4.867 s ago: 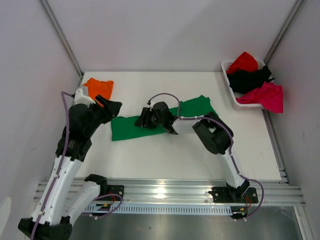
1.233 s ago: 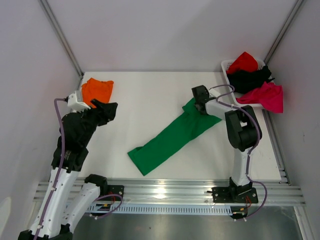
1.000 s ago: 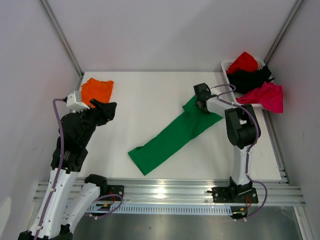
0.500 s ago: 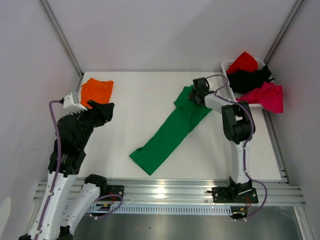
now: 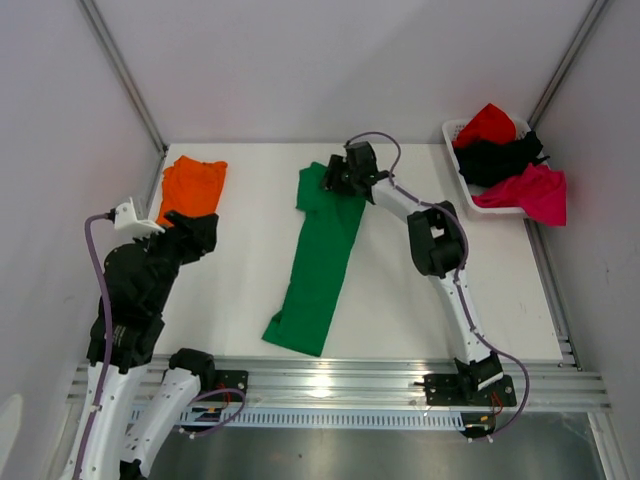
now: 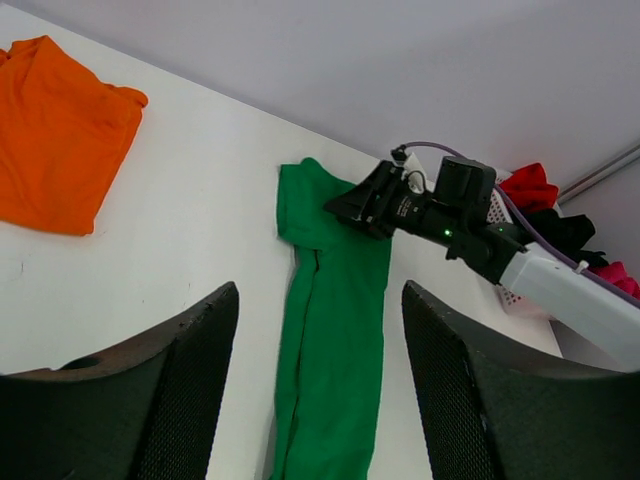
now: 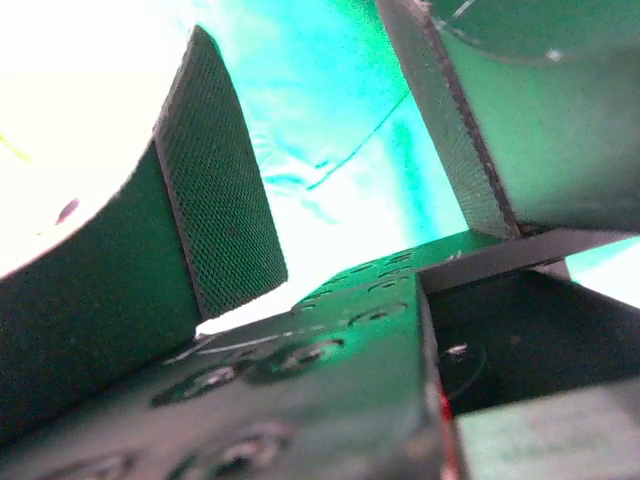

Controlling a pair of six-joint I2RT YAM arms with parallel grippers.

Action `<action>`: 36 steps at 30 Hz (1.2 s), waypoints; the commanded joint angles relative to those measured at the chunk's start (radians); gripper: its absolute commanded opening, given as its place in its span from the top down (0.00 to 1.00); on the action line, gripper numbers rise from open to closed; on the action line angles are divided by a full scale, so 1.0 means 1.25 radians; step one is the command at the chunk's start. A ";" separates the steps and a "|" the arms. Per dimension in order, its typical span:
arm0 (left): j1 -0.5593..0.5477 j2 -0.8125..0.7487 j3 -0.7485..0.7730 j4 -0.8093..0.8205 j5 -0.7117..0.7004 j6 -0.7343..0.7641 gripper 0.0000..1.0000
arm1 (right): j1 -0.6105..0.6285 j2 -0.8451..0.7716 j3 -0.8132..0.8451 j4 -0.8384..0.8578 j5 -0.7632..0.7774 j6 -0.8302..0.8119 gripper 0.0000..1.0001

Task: Fold and stack the t-shirts
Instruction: Fold the tshirt

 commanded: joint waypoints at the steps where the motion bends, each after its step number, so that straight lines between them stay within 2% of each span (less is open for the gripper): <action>1: 0.006 -0.008 0.030 -0.012 -0.021 0.026 0.30 | 0.050 0.040 0.088 -0.004 -0.123 -0.047 0.44; 7: 0.005 -0.010 0.020 -0.014 -0.013 0.023 0.30 | 0.088 0.072 0.118 0.029 -0.196 -0.064 0.44; 18: 0.006 -0.010 -0.011 0.007 0.019 0.008 0.30 | 0.086 0.032 0.058 0.038 -0.171 -0.082 0.43; 25: 0.006 -0.002 -0.028 0.025 0.041 -0.003 0.30 | 0.082 -0.087 -0.052 0.094 -0.168 -0.092 0.43; 31: 0.006 0.011 -0.044 0.047 0.062 -0.010 0.30 | 0.085 -0.257 -0.183 0.157 -0.173 -0.085 0.43; 36: 0.006 0.027 -0.054 0.058 0.083 -0.018 0.30 | 0.088 -0.351 -0.254 0.150 -0.191 -0.069 0.43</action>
